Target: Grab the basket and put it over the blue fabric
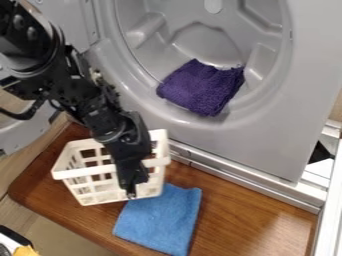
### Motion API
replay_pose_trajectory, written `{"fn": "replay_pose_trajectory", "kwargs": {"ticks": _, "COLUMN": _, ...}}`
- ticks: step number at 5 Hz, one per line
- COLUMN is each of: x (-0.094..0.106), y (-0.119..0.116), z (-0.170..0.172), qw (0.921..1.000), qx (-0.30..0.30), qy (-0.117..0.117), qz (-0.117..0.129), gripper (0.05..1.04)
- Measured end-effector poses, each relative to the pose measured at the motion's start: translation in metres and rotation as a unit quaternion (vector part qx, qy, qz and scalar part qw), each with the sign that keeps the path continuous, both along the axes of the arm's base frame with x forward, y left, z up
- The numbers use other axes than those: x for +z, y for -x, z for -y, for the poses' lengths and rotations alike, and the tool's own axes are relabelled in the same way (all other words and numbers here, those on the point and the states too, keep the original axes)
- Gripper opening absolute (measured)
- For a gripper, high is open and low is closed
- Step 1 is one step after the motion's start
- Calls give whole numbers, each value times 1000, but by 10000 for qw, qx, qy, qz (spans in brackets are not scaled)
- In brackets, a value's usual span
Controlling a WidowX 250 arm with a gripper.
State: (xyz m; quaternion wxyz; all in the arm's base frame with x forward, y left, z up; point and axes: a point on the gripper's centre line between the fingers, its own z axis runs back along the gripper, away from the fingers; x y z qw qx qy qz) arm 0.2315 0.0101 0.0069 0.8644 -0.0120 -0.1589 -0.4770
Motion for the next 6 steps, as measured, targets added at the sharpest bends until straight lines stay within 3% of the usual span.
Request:
{"fn": "replay_pose_trajectory", "kwargs": {"ticks": 2, "x": 10, "y": 4, "z": 59, "qw": 9935, "qx": -1064, "qy": 324, "qz": 243, "gripper": 89}}
{"fn": "replay_pose_trajectory", "kwargs": {"ticks": 3, "x": 1, "y": 7, "z": 95, "qw": 9820, "qx": -1829, "qy": 442, "qz": 168, "gripper": 89}}
{"fn": "replay_pose_trajectory", "kwargs": {"ticks": 4, "x": -7, "y": 7, "z": 121, "qw": 9639, "qx": -2618, "qy": 458, "qz": 183, "gripper": 89}}
{"fn": "replay_pose_trajectory", "kwargs": {"ticks": 5, "x": -15, "y": 9, "z": 144, "qw": 9400, "qx": -3378, "qy": 436, "qz": 219, "gripper": 89}}
{"fn": "replay_pose_trajectory", "kwargs": {"ticks": 6, "x": -24, "y": 8, "z": 156, "qw": 9222, "qx": -3833, "qy": 447, "qz": 243, "gripper": 89}}
